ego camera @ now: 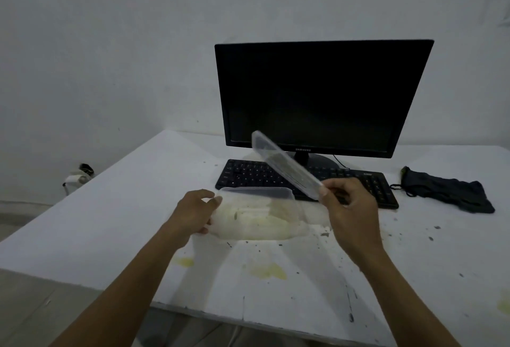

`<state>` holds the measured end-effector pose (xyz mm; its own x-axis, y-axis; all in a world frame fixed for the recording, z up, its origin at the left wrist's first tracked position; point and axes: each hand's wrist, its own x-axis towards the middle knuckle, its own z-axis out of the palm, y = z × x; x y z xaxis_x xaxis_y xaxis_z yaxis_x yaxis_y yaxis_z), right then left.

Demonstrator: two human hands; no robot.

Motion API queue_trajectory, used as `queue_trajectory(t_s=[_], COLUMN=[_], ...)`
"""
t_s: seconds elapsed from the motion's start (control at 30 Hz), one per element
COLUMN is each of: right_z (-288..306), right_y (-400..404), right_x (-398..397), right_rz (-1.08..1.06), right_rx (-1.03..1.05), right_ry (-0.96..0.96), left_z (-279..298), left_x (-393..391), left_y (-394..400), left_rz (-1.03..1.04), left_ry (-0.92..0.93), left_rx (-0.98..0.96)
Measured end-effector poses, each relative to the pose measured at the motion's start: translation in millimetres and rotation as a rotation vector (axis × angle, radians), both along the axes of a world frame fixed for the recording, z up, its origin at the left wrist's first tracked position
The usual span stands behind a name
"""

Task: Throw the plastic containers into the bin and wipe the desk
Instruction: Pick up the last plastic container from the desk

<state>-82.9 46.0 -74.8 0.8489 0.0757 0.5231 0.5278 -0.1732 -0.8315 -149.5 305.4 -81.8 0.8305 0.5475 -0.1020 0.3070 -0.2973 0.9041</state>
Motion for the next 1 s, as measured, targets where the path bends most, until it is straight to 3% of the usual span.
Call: queue_trajectory(t_s=[0.1, 0.27, 0.33, 0.47, 0.6, 0.7, 1.0], right_z=[-2.5, -12.7, -14.6, -18.3, -25.8, -30.6, -45.2], right_y=[10.4, 23.3, 27.0, 27.1, 23.5, 22.5, 27.0], right_x=[-0.2, 3.9, 3.1, 5.0, 9.8, 7.4, -6.2], right_rz=[0.042, 0.135, 0.16, 0.222, 0.249, 0.241, 0.067], right_rx=[-0.104, -0.245, -0.259, -0.299, -0.214, -0.191, -0.423], right_ry=[-0.154, -0.292, -0.324, -0.343, -0.075, 0.007, -0.081], left_z=[6.1, 34.0, 37.9, 34.5, 24.2, 9.4, -8.9], left_x=[-0.1, -1.8, -1.8, -3.6, -9.3, -12.3, -18.5], left_y=[2.6, -0.3, -2.0, -3.5, -10.8, -21.0, -40.5], left_rz=[0.075, 0.134, 0.13, 0.148, 0.163, 0.191, 0.247], left_ry=[-0.089, -0.137, -0.128, -0.144, -0.166, -0.173, -0.126], left_rx=[0.112, -0.238, -0.284, -0.212, -0.125, -0.055, 0.172])
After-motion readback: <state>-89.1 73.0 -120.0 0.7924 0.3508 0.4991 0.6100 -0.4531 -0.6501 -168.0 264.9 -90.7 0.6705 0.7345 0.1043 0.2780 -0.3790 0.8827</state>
